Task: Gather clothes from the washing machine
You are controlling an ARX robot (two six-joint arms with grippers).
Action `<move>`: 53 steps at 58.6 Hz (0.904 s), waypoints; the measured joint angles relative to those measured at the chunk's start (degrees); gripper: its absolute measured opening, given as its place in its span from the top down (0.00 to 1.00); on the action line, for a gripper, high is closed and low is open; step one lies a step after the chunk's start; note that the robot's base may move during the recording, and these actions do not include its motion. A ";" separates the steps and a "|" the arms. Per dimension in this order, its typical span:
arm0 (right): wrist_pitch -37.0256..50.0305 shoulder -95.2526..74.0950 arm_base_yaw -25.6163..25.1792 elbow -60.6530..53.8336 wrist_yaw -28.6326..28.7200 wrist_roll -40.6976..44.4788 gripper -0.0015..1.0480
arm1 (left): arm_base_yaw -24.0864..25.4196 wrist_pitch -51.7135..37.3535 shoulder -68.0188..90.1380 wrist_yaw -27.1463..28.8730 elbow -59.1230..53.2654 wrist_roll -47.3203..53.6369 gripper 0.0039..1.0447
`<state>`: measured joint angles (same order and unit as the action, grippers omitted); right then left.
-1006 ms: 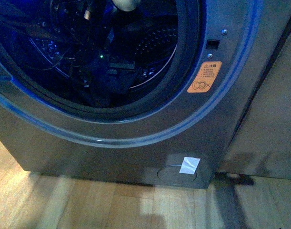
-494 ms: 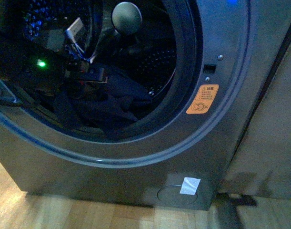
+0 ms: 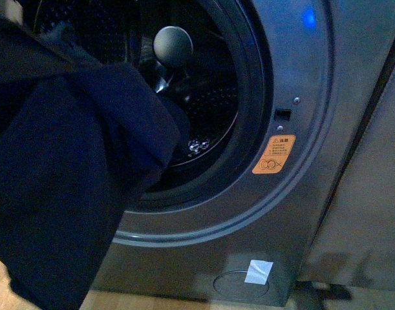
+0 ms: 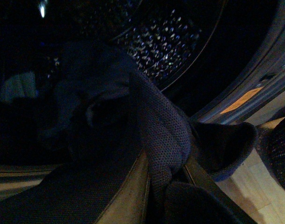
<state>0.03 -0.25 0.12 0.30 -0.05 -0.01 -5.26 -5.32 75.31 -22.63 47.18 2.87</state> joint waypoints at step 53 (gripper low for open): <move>0.00 0.00 0.00 0.00 0.00 0.00 0.07 | -26.03 15.93 5.05 2.71 52.09 5.22 0.88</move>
<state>0.03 -0.25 0.12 0.30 -0.05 -0.01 -31.29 10.61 80.36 -19.92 99.26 8.10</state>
